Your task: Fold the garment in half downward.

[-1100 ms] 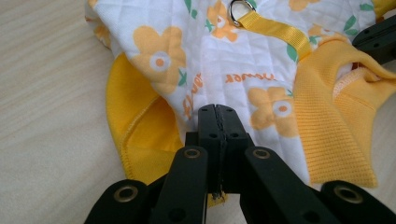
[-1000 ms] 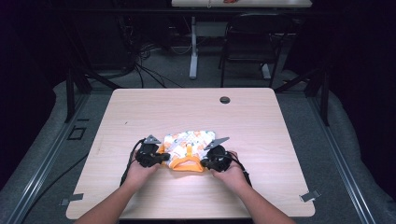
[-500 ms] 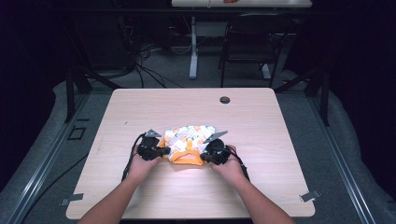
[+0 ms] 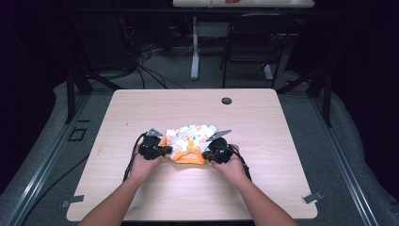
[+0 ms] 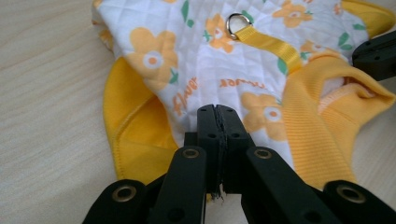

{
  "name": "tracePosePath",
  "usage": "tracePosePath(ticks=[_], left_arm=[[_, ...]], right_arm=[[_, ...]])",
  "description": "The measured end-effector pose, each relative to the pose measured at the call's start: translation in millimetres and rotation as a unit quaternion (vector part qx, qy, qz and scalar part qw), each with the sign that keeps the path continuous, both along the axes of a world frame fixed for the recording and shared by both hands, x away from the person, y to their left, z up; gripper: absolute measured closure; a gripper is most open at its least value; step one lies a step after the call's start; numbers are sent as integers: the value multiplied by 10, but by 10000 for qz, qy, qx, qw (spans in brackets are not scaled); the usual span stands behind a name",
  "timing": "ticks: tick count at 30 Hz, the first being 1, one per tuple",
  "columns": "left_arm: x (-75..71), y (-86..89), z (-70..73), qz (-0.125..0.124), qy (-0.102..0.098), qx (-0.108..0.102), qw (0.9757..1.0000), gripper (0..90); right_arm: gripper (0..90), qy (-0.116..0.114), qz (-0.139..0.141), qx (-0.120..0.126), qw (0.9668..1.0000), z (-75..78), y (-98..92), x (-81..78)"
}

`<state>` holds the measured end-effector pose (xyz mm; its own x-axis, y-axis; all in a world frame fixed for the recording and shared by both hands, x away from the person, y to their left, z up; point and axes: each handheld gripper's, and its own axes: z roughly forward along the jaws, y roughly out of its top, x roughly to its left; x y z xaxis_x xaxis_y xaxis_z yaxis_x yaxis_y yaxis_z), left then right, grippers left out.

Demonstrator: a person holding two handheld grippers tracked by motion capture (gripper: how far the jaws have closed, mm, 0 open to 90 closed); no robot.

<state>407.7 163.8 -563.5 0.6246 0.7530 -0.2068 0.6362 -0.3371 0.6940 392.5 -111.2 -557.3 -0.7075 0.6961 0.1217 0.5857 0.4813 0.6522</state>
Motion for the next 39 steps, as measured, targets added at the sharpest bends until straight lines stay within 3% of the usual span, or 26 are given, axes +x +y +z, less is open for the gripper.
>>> tracePosePath(ticks=[8,18,23,29,37,39], left_arm=[[-186,57,216,-205,-302,-136,9992,893],[-440,196,288,-327,-456,-54,9984,886],[-548,288,270,-284,-444,-156,9985,882],[-745,404,228,-346,-503,-40,9981,879],[-985,497,65,-375,-507,-44,9980,880],[-1015,521,17,-368,-500,-152,9980,880]], right_arm=[[844,-220,86,101,9997,183,-96,-156],[824,-456,91,13,9989,313,-275,-408],[821,-435,10,89,9990,311,-370,-486],[811,-534,-13,69,9986,298,-475,-655],[808,-513,-32,86,9986,172,-532,-834],[806,-473,-28,64,9989,136,-544,-874]])
